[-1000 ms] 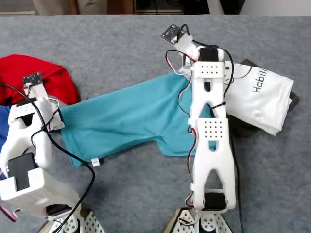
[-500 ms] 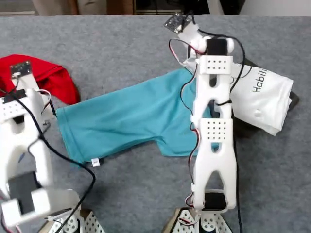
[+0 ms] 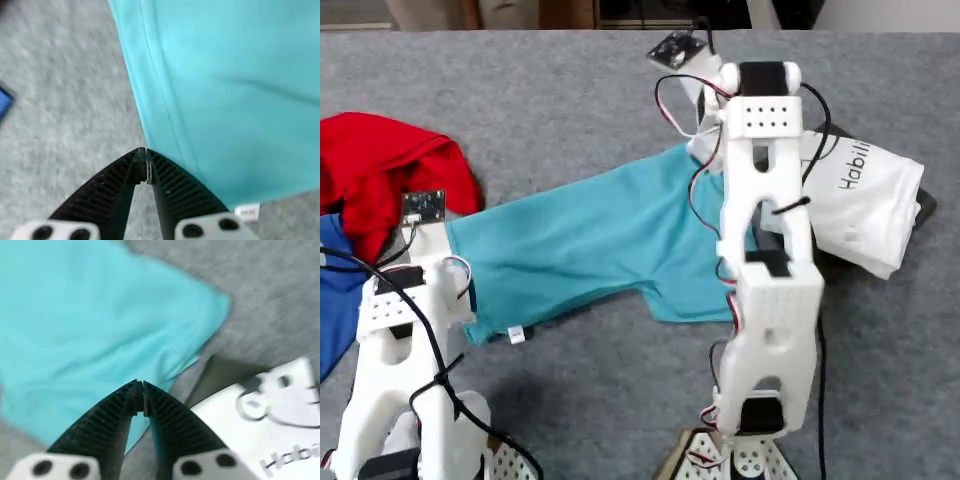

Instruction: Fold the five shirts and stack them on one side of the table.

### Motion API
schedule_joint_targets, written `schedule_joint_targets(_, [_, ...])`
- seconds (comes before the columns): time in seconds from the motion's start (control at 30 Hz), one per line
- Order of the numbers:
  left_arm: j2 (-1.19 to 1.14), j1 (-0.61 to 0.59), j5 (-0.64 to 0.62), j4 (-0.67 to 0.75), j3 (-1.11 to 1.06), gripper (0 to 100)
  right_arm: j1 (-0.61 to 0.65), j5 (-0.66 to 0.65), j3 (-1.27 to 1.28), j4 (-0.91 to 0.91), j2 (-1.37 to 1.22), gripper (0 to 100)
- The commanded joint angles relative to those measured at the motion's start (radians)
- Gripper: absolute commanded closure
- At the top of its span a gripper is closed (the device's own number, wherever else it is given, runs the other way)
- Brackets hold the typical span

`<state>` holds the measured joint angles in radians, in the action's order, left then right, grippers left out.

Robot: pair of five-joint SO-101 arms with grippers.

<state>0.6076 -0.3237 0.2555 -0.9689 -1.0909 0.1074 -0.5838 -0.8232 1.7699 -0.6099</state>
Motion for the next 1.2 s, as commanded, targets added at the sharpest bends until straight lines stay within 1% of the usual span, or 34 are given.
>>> schedule_joint_targets(0.0, [0.03,0.011,0.041,-0.04,-0.008,98,0.007,0.008,0.223,-0.023,0.182,99.5])
schedule_joint_targets(0.07, [0.028,0.014,0.055,-0.044,-0.031,98,-0.013,0.008,0.348,-0.077,0.234,99.5])
schedule_joint_targets(0.2, [0.027,0.012,0.095,-0.041,-0.077,98,-0.065,0.006,0.598,-0.242,0.311,99.5])
schedule_joint_targets(0.33, [0.027,0.011,0.101,-0.043,-0.106,98,-0.108,-0.044,0.848,-0.428,0.338,99.5])
schedule_joint_targets(0.47, [0.025,0.011,0.101,-0.043,-0.117,98,-0.159,-0.052,1.02,-0.66,0.338,99.5])
schedule_joint_targets(0.53, [0.025,0.011,0.103,-0.043,-0.114,98,-0.176,-0.052,1.061,-0.721,0.338,99.5])
schedule_joint_targets(0.63, [0.025,0.011,0.109,-0.043,-0.11,98,-0.193,-0.063,1.073,-0.736,0.338,99.5])
schedule_joint_targets(0.77, [0.025,0.008,0.152,-0.044,-0.106,98,-0.205,-0.129,1.075,-0.729,0.341,99.5])
schedule_joint_targets(0.9, [0.027,0.008,0.153,-0.057,-0.087,98,-0.188,-0.155,1.047,-0.658,0.369,99.5])
schedule_joint_targets(1.1, [0.035,0.017,0.146,-0.236,0.106,98,-0.128,-0.16,1.006,-0.569,0.515,99.5])
schedule_joint_targets(1.17, [0.03,0.021,0.144,-0.275,0.166,98,-0.108,-0.158,1.0,-0.546,0.578,99.5])
